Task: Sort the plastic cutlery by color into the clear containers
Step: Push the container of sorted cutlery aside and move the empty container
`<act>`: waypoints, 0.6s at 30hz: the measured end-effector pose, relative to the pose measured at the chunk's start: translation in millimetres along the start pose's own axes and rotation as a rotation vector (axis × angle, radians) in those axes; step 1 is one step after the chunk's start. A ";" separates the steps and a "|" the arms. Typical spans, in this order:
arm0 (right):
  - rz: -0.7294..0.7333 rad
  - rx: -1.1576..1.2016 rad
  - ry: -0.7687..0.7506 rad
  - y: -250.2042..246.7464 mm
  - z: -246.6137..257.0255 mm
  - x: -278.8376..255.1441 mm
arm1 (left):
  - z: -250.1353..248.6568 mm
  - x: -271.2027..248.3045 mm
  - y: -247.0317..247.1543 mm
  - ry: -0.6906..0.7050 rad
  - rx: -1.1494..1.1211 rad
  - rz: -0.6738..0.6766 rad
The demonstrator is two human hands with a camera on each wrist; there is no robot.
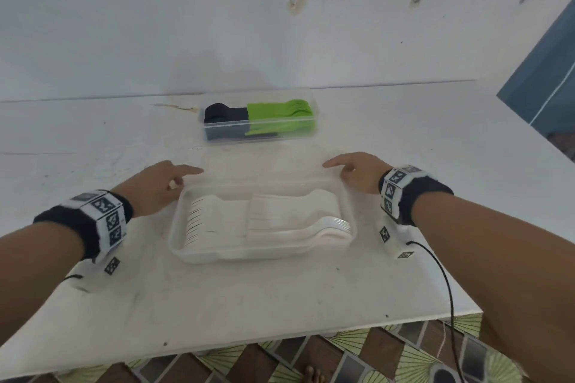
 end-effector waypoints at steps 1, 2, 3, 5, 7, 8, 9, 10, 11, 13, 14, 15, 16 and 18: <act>0.028 -0.030 -0.043 0.3 0.5 2.2 | -1.0 5.0 0.8 0.025 -0.002 -0.010; 0.042 -0.047 -0.070 0.0 0.9 4.6 | -1.9 8.4 1.0 0.042 -0.005 -0.021; 0.035 -0.056 -0.085 -0.4 0.8 7.6 | -2.7 10.0 0.5 0.055 -0.002 -0.029; 0.003 -0.054 -0.098 -3.0 1.6 11.4 | -3.0 10.7 0.3 0.102 0.020 -0.051; -0.005 -0.027 -0.121 -5.7 -0.1 12.9 | -2.8 8.9 0.5 0.125 0.004 -0.075; -0.009 -0.018 -0.135 -8.2 -0.2 11.9 | -2.6 7.6 0.0 0.117 -0.036 -0.092; -0.030 -0.007 -0.151 -11.8 -0.4 11.5 | -2.5 6.5 -2.0 0.095 -0.089 -0.119; -0.068 0.003 -0.163 -16.7 -0.2 11.7 | -4.1 5.6 -6.5 0.062 -0.155 -0.155; -0.122 0.028 -0.169 -22.8 0.3 12.3 | -6.1 6.2 -13.1 0.024 -0.217 -0.202; -0.242 0.106 -0.171 -36.5 5.1 15.6 | -14.0 11.4 -28.6 -0.011 -0.319 -0.297; -0.299 0.152 -0.166 -42.9 9.5 18.0 | -19.3 16.1 -36.2 -0.025 -0.387 -0.324; -0.351 0.202 -0.158 -48.9 15.9 18.8 | -25.1 21.4 -43.0 -0.043 -0.474 -0.344; -0.401 0.258 -0.146 -54.5 24.0 18.5 | -30.9 26.5 -48.7 -0.065 -0.559 -0.362; -0.510 0.378 -0.124 -63.2 40.9 15.3 | -41.4 35.1 -58.5 -0.119 -0.692 -0.417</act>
Point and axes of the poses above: each hand's wrist, its own x-axis towards the middle knuckle, its own y-axis out of the palm, z = x × y, the point moved 2 cm from there along x, towards the middle knuckle, and after that the axes turned 14 degrees about -z, right-handed, at the moved point
